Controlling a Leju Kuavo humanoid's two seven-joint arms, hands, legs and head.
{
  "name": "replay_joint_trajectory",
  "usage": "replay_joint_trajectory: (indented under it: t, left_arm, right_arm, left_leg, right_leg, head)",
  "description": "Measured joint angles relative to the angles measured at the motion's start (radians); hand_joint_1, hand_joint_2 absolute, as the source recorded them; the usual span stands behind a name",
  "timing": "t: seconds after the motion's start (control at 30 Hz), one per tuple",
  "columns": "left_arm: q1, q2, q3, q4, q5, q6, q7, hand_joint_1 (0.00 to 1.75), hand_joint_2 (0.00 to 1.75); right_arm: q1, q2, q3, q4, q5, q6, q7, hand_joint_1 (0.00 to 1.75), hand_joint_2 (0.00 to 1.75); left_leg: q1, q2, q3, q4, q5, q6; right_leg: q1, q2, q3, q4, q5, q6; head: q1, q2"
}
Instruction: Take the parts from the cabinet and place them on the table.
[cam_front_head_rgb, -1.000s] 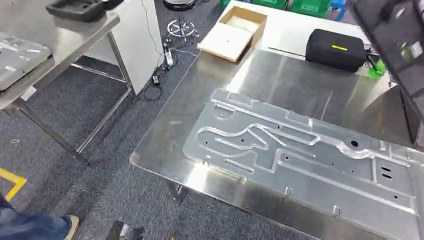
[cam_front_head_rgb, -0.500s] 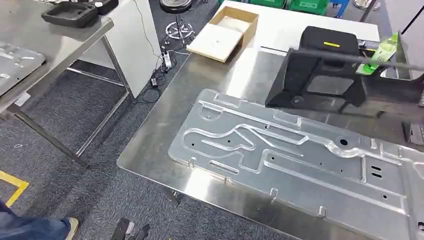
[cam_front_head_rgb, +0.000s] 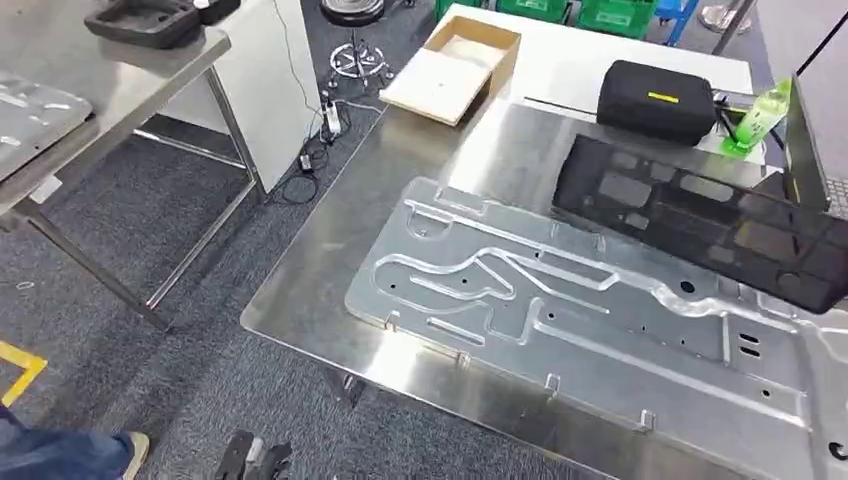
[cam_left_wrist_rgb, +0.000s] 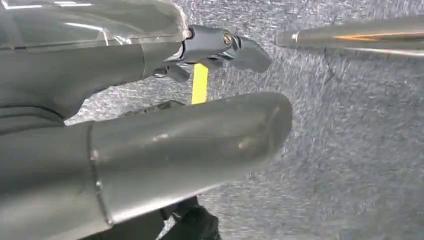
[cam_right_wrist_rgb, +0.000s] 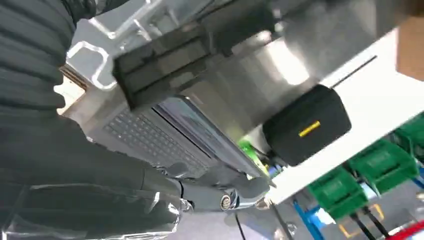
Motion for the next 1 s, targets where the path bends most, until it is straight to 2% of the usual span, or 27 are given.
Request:
replay_joint_trajectory:
  t: [0.03,0.07,0.1,0.13,0.17,0.2,0.23,0.27,0.3,0.33,0.37,0.4,0.43,0.5,0.53,0.57,0.6,0.63,0.67,0.7,0.73,0.77,0.83,0.87,0.9,0.93,1.0]
  left_arm:
    - [0.001,-0.001,0.0,0.0,-0.001,0.0,0.001,0.0,0.0]
    - [0.001,-0.002,0.0,0.0,-0.001,0.001,0.002,0.0,0.0]
    - [0.001,-0.003,0.0,0.0,-0.002,0.002,0.003,0.0,0.0]
    - [0.001,-0.005,0.0,0.0,-0.001,0.003,0.003,0.0,0.0]
    - [0.001,-0.005,0.0,0.0,0.0,0.003,0.003,0.0,0.0]
    - [0.001,-0.003,0.0,0.0,0.0,0.004,0.003,0.0,0.0]
    - [0.0,-0.003,0.001,0.0,0.002,0.007,0.003,0.0,0.0]
    - [0.0,-0.003,0.001,0.0,0.002,0.009,0.0,0.0,0.0]
    - [0.002,-0.003,0.001,0.0,0.003,0.011,-0.001,0.0,0.0]
    - [0.003,-0.004,0.002,0.0,0.006,0.012,-0.004,0.0,0.0]
    - [0.004,-0.005,0.002,0.0,0.008,0.014,-0.005,0.0,0.0]
    - [0.003,-0.005,0.003,0.0,0.008,0.015,-0.007,0.0,0.0]
    - [0.003,-0.005,0.003,0.0,0.008,0.018,-0.008,0.0,0.0]
    - [0.006,-0.008,0.004,0.0,0.008,0.023,-0.012,0.0,0.0]
    - [0.01,-0.008,0.004,0.0,0.008,0.028,-0.014,0.0,0.0]
    - [0.016,-0.01,0.004,0.0,0.005,0.032,-0.016,0.0,0.0]
    - [0.02,-0.01,0.004,0.0,0.001,0.033,-0.017,0.0,0.0]
    - [0.023,-0.01,0.004,0.0,-0.002,0.034,-0.018,0.0,0.0]
    - [0.024,-0.01,0.004,0.0,-0.006,0.034,-0.019,0.0,0.0]
    - [0.024,-0.009,0.004,0.0,-0.01,0.035,-0.019,0.0,0.0]
    - [0.024,-0.006,0.004,0.0,-0.011,0.036,-0.018,0.0,0.0]
    - [0.026,-0.007,0.004,0.0,-0.014,0.036,-0.018,0.0,0.0]
    - [0.032,-0.007,0.003,0.0,-0.026,0.038,-0.011,0.0,0.0]
    - [0.031,-0.007,0.002,0.0,-0.031,0.039,-0.006,0.0,0.0]
    - [0.03,-0.008,0.0,-0.001,-0.032,0.039,-0.003,0.0,0.0]
    - [0.028,-0.008,-0.001,-0.001,-0.035,0.04,-0.001,0.0,0.0]
    - [0.025,-0.008,-0.003,-0.001,-0.044,0.043,0.011,0.0,0.0]
  right_arm:
    - [0.003,0.001,0.01,0.004,0.002,0.0,-0.002,0.0,1.75]
    - [0.003,0.002,0.016,0.007,0.003,0.0,-0.006,0.0,1.75]
    - [0.003,0.002,0.021,0.01,0.004,0.0,-0.009,0.0,0.0]
    - [0.003,0.002,0.022,0.011,0.006,-0.001,-0.013,0.0,0.0]
    - [0.002,0.001,0.025,0.012,0.012,-0.006,-0.021,0.0,0.0]
    - [0.003,0.002,0.027,0.014,0.02,-0.018,-0.035,0.0,0.0]
    - [-0.001,0.004,0.034,0.018,0.037,-0.04,-0.056,0.0,0.0]
    - [0.016,0.008,0.035,0.019,0.081,-0.105,-0.115,0.0,0.0]
    - [0.047,0.015,0.034,0.019,0.14,-0.178,-0.179,0.0,0.0]
    - [0.083,0.04,0.02,0.016,0.251,-0.287,-0.263,0.0,0.0]
    - [0.121,0.073,-0.008,0.006,0.35,-0.356,-0.309,0.0,0.0]
    - [0.162,0.107,-0.05,-0.012,0.426,-0.395,-0.347,0.0,0.0]
    - [0.199,0.149,-0.095,-0.031,0.487,-0.432,-0.386,0.0,0.0]
    - [0.291,0.241,-0.191,-0.081,0.598,-0.488,-0.458,0.0,0.0]
    - [0.35,0.292,-0.243,-0.124,0.648,-0.499,-0.501,0.0,0.0]
    - [0.412,0.349,-0.295,-0.182,0.695,-0.504,-0.549,0.0,0.0]
    - [0.461,0.393,-0.331,-0.232,0.726,-0.507,-0.58,0.0,0.0]
    - [0.503,0.434,-0.366,-0.278,0.779,-0.519,-0.607,0.0,0.0]
    - [0.532,0.467,-0.4,-0.315,0.845,-0.542,-0.63,0.0,0.0]
    - [0.561,0.497,-0.434,-0.351,0.915,-0.569,-0.65,0.0,0.0]
    - [0.588,0.527,-0.462,-0.381,0.982,-0.599,-0.668,0.0,0.0]
    - [0.619,0.562,-0.488,-0.42,1.067,-0.638,-0.69,0.0,0.0]
    - [0.674,0.63,-0.51,-0.484,1.239,-0.718,-0.746,0.0,0.0]
    - [0.701,0.658,-0.516,-0.515,1.33,-0.762,-0.769,0.0,0.0]
    - [0.727,0.687,-0.518,-0.545,1.396,-0.797,-0.78,0.0,0.0]
    - [0.742,0.708,-0.519,-0.565,1.434,-0.825,-0.787,0.0,0.0]
    - [0.777,0.761,-0.519,-0.597,1.541,-0.906,-0.81,0.0,0.0]
  left_leg:
    - [0.0,0.0,-0.001,0.001,0.0,0.0]
    - [0.001,0.001,-0.002,0.003,0.0,-0.001]
    - [0.002,0.001,-0.003,0.006,-0.002,-0.004]
    - [0.006,0.0,-0.003,0.011,-0.005,-0.008]
    - [0.01,0.0,-0.003,0.019,-0.01,-0.016]
    - [0.008,-0.001,-0.006,0.025,-0.015,-0.025]
    - [0.005,-0.002,-0.01,0.032,-0.018,-0.031]
    - [0.004,-0.003,-0.011,0.029,-0.016,-0.036]
    - [0.006,-0.002,-0.01,0.027,-0.014,-0.041]
    - [0.006,-0.002,-0.011,0.025,-0.013,-0.044]
    - [0.009,-0.002,-0.013,0.027,-0.019,-0.051]
    - [0.013,-0.004,-0.013,0.048,-0.036,-0.058]
    - [0.013,-0.004,-0.035,0.091,-0.067,-0.06]
    - [0.013,-0.004,-0.105,0.242,-0.143,-0.061]
    - [0.013,-0.004,-0.139,0.312,-0.168,-0.06]
    - [0.012,-0.004,-0.153,0.337,-0.164,-0.058]
    - [0.011,-0.004,-0.142,0.313,-0.14,-0.055]
    - [0.008,-0.005,-0.111,0.248,-0.101,-0.048]
    - [0.003,-0.006,-0.069,0.163,-0.058,-0.038]
    - [-0.002,-0.008,-0.022,0.068,-0.021,-0.024]
    - [-0.005,-0.007,-0.005,0.031,-0.028,-0.019]
    - [-0.004,-0.003,-0.007,0.026,-0.022,-0.026]
    - [-0.006,-0.005,-0.006,0.026,-0.022,-0.025]
    - [-0.002,-0.007,0.0,0.011,-0.015,-0.019]
    - [0.004,-0.007,0.009,0.0,-0.006,-0.015]
    - [0.005,-0.009,0.011,-0.004,-0.003,-0.011]
    - [0.006,-0.015,0.008,-0.004,-0.002,-0.009]
  right_leg:
    - [-0.006,0.0,-0.028,0.059,-0.016,0.007]
    - [-0.011,-0.001,-0.035,0.07,-0.007,0.011]
    - [-0.016,-0.003,-0.019,0.037,0.022,0.015]
    - [-0.02,-0.004,0.02,-0.035,0.064,0.02]
    - [-0.025,-0.005,0.073,-0.133,0.109,0.026]
    - [-0.027,-0.008,0.104,-0.197,0.105,0.031]
    - [-0.014,-0.003,0.104,-0.203,0.107,0.019]
    - [-0.014,0.0,0.102,-0.2,0.109,0.006]
    - [-0.011,0.001,0.101,-0.201,0.109,0.001]
    - [-0.008,0.002,0.101,-0.201,0.11,-0.005]
    - [-0.013,0.004,0.103,-0.205,0.114,-0.015]
    - [-0.012,0.002,0.103,-0.207,0.116,-0.023]
    - [-0.011,0.002,0.102,-0.207,0.116,-0.033]
    - [-0.005,0.002,0.1,-0.207,0.117,-0.04]
    - [-0.001,0.002,0.1,-0.207,0.117,-0.042]
    - [0.003,0.001,0.1,-0.207,0.117,-0.043]
    - [0.006,0.001,0.1,-0.207,0.116,-0.044]
    - [0.009,0.001,0.1,-0.206,0.116,-0.044]
    - [0.011,-0.002,0.101,-0.206,0.116,-0.044]
    - [0.012,-0.006,0.101,-0.206,0.115,-0.045]
    - [0.02,-0.01,0.099,-0.204,0.113,-0.042]
    - [0.016,-0.012,0.101,-0.206,0.114,-0.04]
    - [0.012,-0.019,0.102,-0.209,0.115,-0.034]
    - [0.019,-0.021,0.106,-0.211,0.114,-0.027]
    - [0.011,-0.018,0.106,-0.2,0.104,-0.024]
    - [0.011,-0.013,0.092,-0.167,0.075,-0.021]
    - [0.005,-0.008,0.027,-0.025,-0.004,-0.012]
  head:
    - [-0.001,0.0]
    - [0.0,0.0]
    - [-0.001,0.0]
    - [0.0,0.0]
    - [-0.001,0.0]
    - [0.0,0.0]
    - [0.0,0.0]
    - [-0.001,0.0]
    - [-0.001,0.0]
    - [-0.001,0.0]
    - [-0.001,0.0]
    - [-0.002,0.0]
    - [-0.001,0.0]
    - [-0.002,0.0]
    - [-0.001,0.0]
    - [-0.001,0.0]
    - [-0.002,0.0]
    - [-0.001,0.0]
    - [-0.002,0.0]
    - [-0.001,0.0]
    - [0.0,0.0]
    - [0.0,0.0]
    - [-0.001,0.0]
    - [-0.001,0.0]
    - [-0.001,0.0]
    - [0.0,0.0]
    - [0.0,0.0]
